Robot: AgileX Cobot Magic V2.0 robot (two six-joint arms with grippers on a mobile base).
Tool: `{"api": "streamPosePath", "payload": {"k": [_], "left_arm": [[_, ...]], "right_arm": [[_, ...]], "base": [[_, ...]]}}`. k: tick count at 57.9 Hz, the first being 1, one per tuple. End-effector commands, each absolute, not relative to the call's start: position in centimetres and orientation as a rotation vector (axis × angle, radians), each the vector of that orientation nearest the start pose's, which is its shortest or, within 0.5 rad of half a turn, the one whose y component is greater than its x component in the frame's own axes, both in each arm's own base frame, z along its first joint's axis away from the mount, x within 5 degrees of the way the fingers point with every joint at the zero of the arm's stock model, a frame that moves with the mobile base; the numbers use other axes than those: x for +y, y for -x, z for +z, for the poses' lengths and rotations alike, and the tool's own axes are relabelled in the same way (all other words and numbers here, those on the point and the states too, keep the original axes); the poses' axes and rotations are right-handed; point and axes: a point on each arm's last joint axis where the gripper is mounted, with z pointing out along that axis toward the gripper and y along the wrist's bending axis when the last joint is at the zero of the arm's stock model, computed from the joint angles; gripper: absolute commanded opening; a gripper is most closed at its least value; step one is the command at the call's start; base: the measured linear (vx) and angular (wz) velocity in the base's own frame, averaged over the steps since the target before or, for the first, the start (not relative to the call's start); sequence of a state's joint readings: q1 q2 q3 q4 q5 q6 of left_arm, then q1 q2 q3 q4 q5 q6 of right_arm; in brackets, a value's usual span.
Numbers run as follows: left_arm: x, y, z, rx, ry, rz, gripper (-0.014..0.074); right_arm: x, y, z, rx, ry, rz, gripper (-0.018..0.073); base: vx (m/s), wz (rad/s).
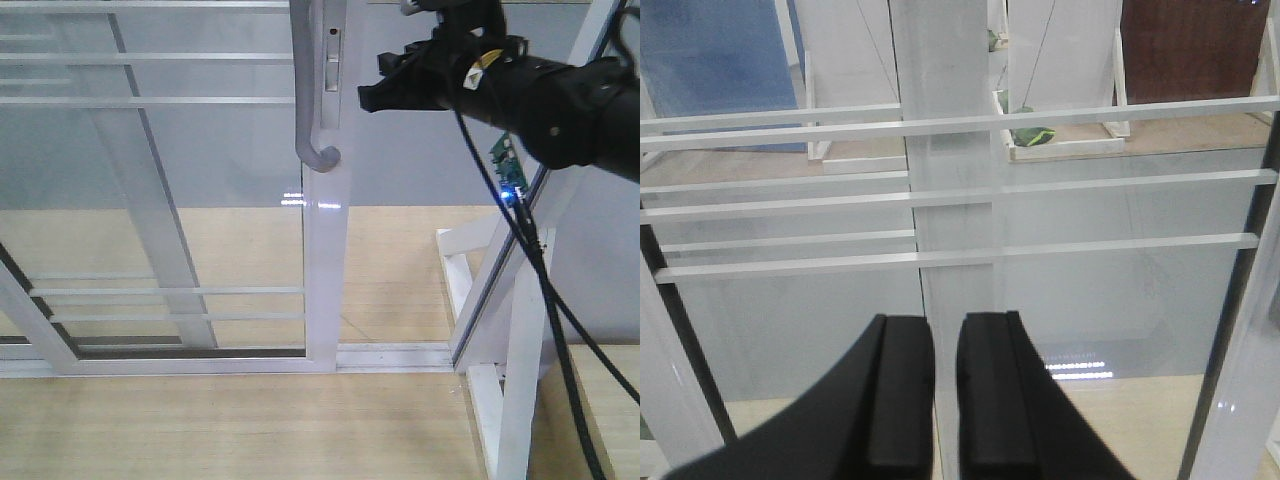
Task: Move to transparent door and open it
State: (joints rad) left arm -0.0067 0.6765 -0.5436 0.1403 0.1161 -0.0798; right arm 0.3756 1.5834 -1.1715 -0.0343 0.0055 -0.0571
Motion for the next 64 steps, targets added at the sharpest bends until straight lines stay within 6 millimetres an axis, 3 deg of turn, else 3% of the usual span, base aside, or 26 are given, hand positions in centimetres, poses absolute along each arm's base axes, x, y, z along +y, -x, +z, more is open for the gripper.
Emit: {"api": "streamPosePath", "payload": {"k": [1, 12, 23, 33, 39, 48, 64], "left_arm": [[-0.1, -14.6, 34.5, 1.610, -0.045, 0.034, 0.0253], [-0.1, -14.6, 34.6, 1.609, -0.046, 0.034, 0.0253], [-0.1, -14.6, 34.5, 1.611, -0.045, 0.034, 0.0256], [0.0, -15.4, 33.3, 1.725, -0.041, 0.039, 0.0314], [-0.5, -16.6, 32.4, 1.776, 0.000, -0.036, 0.0370], [-2.4, -19.1, 31.4, 1.768, -0.044, -0.148, 0.0418], [-8.2, -23.9, 30.0, 1.605, -0.220, -0.312, 0.0420]], "right_arm": [[11.3, -33.2, 36.4, 1.737, 0.393, 0.152, 0.0264], [6.1, -30.3, 38.3, 1.798, 0.286, 0.051, 0.0264], [1.7, -24.4, 37.0, 1.872, 0.174, -0.041, 0.0264], [0.1, -18.8, 35.4, 1.941, 0.130, -0.099, 0.0264], [0.0, -16.9, 34.9, 1.922, 0.132, -0.107, 0.0264], [0.0, -15.9, 34.6, 1.914, 0.120, -0.097, 0.0264], [0.0, -16.3, 34.4, 1.919, 0.120, -0.095, 0.0264]], "base": [[0.00, 0.00], [0.00, 0.00], [0.00, 0.00], [0.00, 0.00], [0.00, 0.00], [0.00, 0.00], [0.00, 0.00]]}}
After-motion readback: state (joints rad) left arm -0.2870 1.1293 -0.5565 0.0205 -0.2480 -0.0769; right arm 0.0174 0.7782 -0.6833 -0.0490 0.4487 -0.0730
